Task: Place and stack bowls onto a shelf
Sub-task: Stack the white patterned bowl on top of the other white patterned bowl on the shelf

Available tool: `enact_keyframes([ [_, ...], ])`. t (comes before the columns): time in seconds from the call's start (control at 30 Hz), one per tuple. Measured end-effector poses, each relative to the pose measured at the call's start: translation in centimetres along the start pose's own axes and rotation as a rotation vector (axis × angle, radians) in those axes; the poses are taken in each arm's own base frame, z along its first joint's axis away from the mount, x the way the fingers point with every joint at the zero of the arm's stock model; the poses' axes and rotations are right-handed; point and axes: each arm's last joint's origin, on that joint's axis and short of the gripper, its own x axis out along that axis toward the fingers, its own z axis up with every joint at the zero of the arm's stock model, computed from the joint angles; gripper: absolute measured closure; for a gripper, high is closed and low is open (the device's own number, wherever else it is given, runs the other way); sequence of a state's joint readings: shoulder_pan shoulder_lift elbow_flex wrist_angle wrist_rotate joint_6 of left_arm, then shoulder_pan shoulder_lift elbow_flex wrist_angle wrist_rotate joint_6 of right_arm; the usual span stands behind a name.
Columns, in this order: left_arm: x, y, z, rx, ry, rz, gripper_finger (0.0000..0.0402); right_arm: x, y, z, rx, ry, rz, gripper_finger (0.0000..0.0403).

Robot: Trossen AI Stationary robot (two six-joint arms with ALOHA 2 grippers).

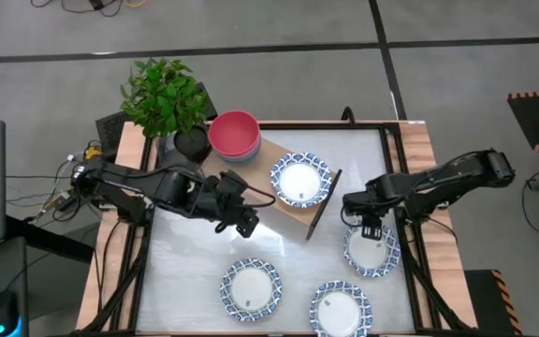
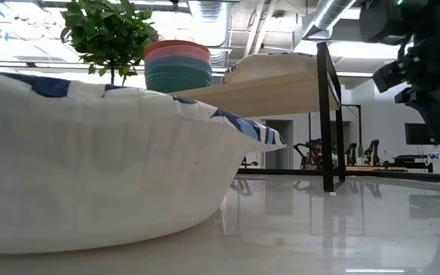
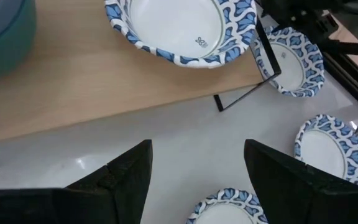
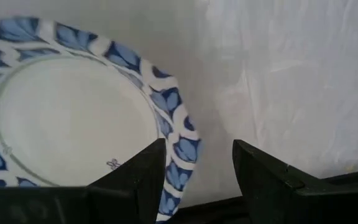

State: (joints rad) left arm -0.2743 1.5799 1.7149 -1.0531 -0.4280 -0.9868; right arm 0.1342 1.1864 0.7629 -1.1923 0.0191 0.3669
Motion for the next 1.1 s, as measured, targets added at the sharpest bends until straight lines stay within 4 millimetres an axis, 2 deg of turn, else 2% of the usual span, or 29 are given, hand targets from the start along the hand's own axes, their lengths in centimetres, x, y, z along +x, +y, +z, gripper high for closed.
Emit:
enact_keyframes([
  [0.23, -0.2, -0.2, -0.6, 0.021, 0.007, 0.004, 0.0164, 2.5, -0.2, -0.1, -0.004, 0.063, 0.058, 0.0191],
  [0.4, -0.3, -0.2, -0.5, 0.022, -0.011, 0.015, 0.0164, 2.3, -0.3, -0.2, 0.025, 0.055, 0.062, 0.0199],
  [0.6, -0.2, -0.1, -0.4, 0.019, -0.020, 0.023, 0.0164, 2.6, -0.2, -0.2, 0.037, 0.066, 0.055, 0.0246],
  [0.87, -0.2, -0.1, -0.4, 0.026, -0.032, 0.032, 0.0164, 4.6, -0.5, -1.1, 0.105, 0.149, 0.046, 0.0337],
  [1.0, -0.2, -0.1, -0.3, 0.029, -0.033, 0.033, 0.0164, 4.2, -0.4, -1.0, 0.107, 0.140, 0.056, 0.0381],
  [1.1, -0.2, -0.1, -0.3, 0.043, -0.037, 0.035, 0.0164, 3.4, -0.3, -0.6, 0.107, 0.131, 0.059, 0.0381],
])
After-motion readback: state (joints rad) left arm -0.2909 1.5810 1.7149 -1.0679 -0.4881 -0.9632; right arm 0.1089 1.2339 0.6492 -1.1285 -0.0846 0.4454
